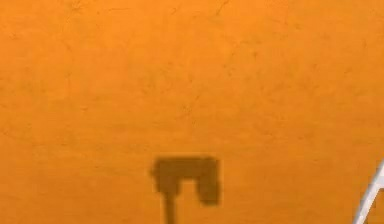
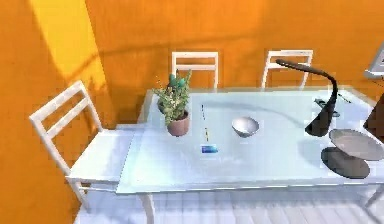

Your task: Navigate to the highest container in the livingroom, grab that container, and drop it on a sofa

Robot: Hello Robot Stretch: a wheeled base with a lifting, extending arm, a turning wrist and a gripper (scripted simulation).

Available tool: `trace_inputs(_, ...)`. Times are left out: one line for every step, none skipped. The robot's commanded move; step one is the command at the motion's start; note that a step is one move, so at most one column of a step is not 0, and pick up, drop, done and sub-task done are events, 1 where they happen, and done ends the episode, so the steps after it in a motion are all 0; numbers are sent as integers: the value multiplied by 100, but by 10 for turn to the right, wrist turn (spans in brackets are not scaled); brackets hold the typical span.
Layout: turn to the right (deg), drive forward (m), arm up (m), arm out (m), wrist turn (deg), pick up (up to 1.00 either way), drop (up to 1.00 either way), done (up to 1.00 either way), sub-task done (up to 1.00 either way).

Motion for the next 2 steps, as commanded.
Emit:
trace_inputs(-60, 0, 0, 0, 0, 0, 0, 0, 0)
trace_inputs(0, 20, 0, 0, 0, 0, 0, 0, 0)
